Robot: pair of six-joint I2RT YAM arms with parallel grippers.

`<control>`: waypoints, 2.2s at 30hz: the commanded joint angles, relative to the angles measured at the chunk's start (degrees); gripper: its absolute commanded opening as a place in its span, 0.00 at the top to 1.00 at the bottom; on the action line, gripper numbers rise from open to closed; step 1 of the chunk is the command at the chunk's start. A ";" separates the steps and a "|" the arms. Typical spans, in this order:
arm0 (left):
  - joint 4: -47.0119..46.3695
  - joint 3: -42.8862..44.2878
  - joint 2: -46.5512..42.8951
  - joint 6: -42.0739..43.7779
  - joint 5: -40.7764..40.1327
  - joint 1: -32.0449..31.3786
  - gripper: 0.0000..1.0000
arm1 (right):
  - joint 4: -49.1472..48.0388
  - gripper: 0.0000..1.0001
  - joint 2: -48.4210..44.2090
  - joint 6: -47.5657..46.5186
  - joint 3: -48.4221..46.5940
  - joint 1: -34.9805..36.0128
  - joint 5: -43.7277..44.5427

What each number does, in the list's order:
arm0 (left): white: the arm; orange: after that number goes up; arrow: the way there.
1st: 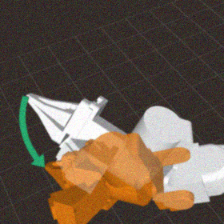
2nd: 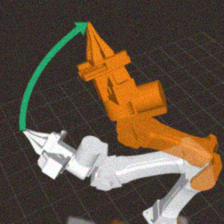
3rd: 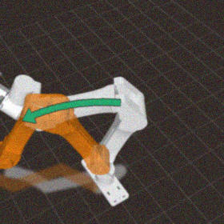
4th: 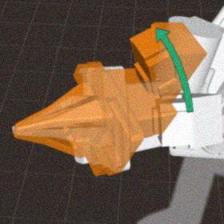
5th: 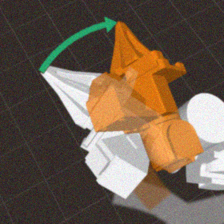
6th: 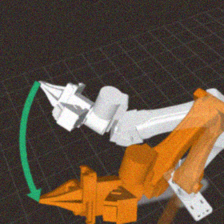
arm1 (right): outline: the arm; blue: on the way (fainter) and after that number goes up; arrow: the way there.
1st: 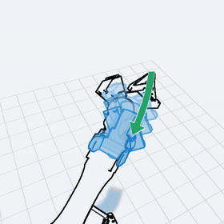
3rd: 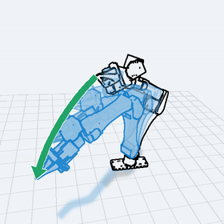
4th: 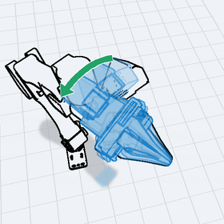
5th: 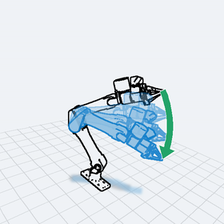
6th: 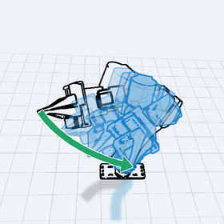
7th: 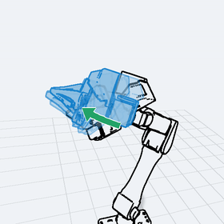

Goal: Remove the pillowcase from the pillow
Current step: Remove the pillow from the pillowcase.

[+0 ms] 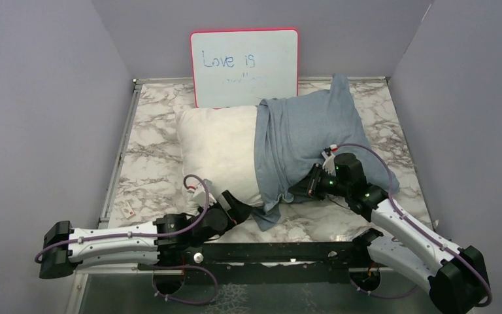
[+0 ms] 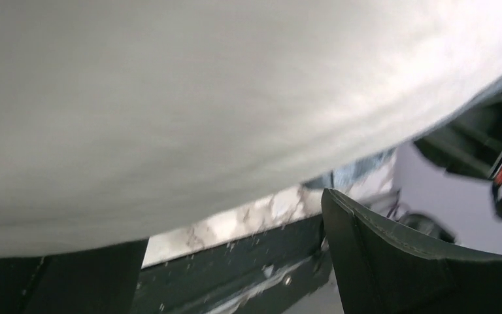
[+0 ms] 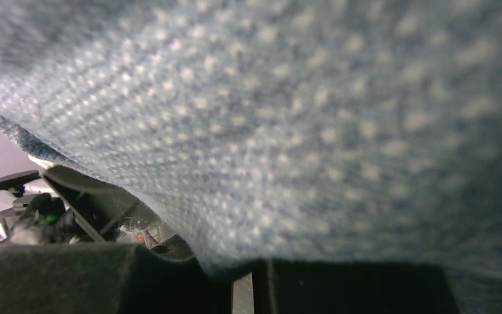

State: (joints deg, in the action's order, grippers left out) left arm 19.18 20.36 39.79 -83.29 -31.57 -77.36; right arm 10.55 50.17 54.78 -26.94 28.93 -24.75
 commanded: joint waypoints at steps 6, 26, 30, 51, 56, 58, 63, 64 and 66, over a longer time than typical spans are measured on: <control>-7.20 -3.32 -1.73 -9.77 -29.61 -0.10 0.02 | 3.18 0.83 -2.01 -1.15 -1.96 0.07 1.97; -18.91 3.77 8.00 11.61 -21.19 5.85 1.00 | 2.26 0.40 -6.74 4.04 0.33 0.22 -3.14; -20.49 3.63 9.44 9.92 -17.38 6.03 1.00 | -0.21 0.40 -4.93 6.29 0.58 1.91 -1.21; -14.61 4.78 5.21 9.95 -16.45 6.29 1.00 | 12.43 0.99 -5.32 14.56 -2.12 13.27 39.90; -12.27 8.44 6.48 13.87 -14.53 8.95 1.00 | 24.18 0.99 -14.97 12.29 -3.19 13.28 45.86; -10.57 9.50 6.06 14.79 -13.05 10.82 1.00 | 26.57 0.99 -18.42 10.27 -3.48 13.27 47.44; -6.67 11.09 1.97 16.68 -10.27 15.02 1.00 | 29.77 0.99 -18.64 3.92 -7.47 13.30 47.59; -6.17 11.55 1.33 17.46 -10.12 15.36 1.00 | 29.67 0.99 -17.61 2.59 -8.70 13.26 46.12; -5.93 12.78 0.84 19.22 -9.33 15.80 1.00 | 28.95 0.95 -15.12 0.79 -10.98 13.26 42.36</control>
State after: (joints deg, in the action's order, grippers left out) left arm 9.13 29.74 43.35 -69.14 -38.61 -63.92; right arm 33.41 32.56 62.24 -32.91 42.57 16.05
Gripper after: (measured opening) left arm 0.025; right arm 0.022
